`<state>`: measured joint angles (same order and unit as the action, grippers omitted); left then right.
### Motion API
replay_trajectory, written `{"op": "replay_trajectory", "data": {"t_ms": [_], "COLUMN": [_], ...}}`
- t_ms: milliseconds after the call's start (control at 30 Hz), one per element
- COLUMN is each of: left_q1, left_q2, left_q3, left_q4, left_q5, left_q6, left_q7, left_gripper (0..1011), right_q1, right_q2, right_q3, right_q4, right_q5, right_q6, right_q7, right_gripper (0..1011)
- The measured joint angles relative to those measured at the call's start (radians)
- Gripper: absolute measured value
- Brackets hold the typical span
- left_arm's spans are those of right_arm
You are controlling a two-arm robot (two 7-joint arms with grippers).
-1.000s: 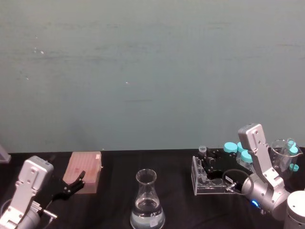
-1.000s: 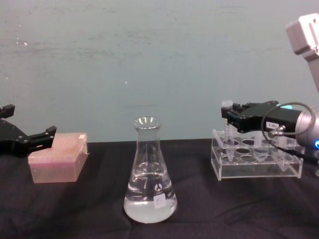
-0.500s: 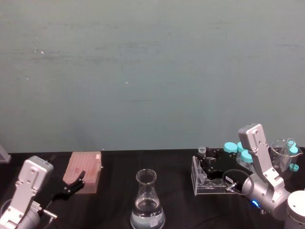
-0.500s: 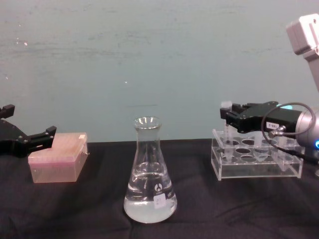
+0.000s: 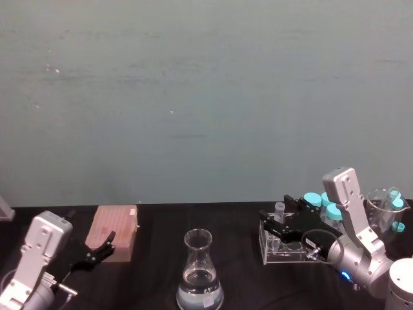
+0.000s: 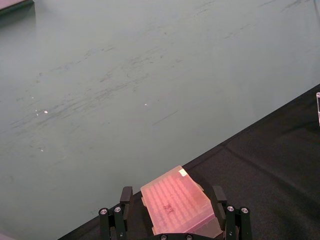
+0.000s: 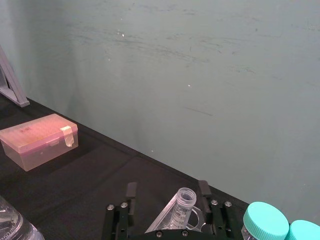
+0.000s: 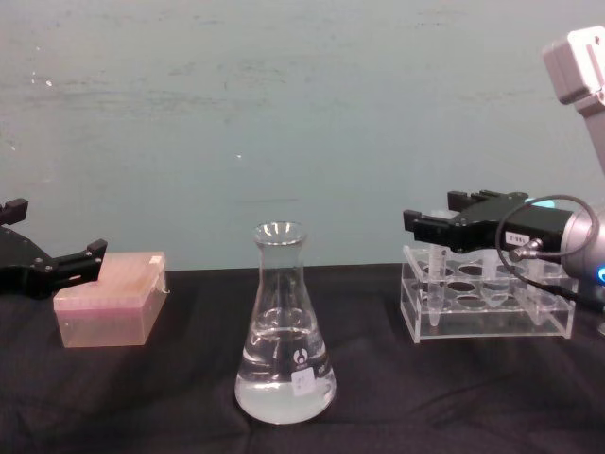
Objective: Pour the liquid from the test tube into the beaker using one hand.
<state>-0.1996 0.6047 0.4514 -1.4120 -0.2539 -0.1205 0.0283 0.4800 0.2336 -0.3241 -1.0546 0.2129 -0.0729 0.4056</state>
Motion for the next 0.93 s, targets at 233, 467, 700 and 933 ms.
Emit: {"op": "replay_trajectory", "data": {"t_ms": [233, 467, 700, 933], "left_q1": [0.0, 0.0, 0.0, 0.0], "left_q2": [0.0, 0.0, 0.0, 0.0], "left_q3": [0.0, 0.0, 0.0, 0.0], "left_q4": [0.0, 0.0, 0.0, 0.0], "left_q5": [0.0, 0.0, 0.0, 0.0], "left_q6": [0.0, 0.0, 0.0, 0.0], "left_q7": [0.0, 0.0, 0.0, 0.0], "left_gripper": [1000, 1000, 1000, 1000], "right_q1": [0.0, 0.0, 0.0, 0.0], "right_q2": [0.0, 0.0, 0.0, 0.0], "right_q3": [0.0, 0.0, 0.0, 0.0], "right_q4": [-0.001, -0.001, -0.001, -0.001], "right_q5": [0.0, 0.0, 0.0, 0.0], "right_q6": [-0.001, -0.001, -0.001, 0.0], "right_q7": [-0.001, -0.002, -0.002, -0.002], "right_gripper": [940, 1000, 1000, 1000]}}
